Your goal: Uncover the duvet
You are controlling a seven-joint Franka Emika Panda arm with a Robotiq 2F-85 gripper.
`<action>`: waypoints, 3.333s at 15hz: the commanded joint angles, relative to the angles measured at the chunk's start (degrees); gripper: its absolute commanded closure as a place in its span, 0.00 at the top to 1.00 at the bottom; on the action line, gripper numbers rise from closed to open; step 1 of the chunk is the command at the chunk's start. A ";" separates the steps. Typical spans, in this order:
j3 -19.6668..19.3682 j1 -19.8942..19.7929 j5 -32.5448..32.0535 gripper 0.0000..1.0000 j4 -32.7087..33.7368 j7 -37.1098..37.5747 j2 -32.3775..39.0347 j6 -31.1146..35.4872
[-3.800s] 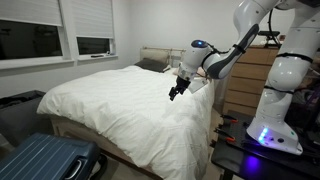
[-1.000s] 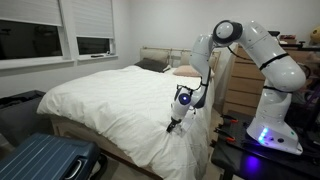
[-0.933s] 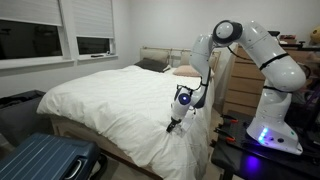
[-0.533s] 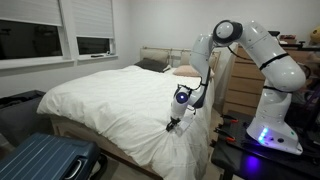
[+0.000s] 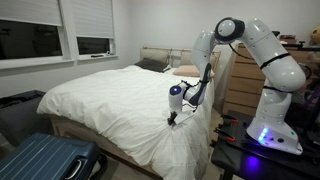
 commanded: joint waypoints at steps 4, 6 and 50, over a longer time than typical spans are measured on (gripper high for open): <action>-2.71 1.91 15.77 0.01 -2.26 -7.18 -4.59 0.79; -2.44 2.16 22.72 0.01 -2.35 -11.47 -5.92 0.55; -39.54 -10.01 45.31 0.01 78.74 -14.02 8.57 -12.89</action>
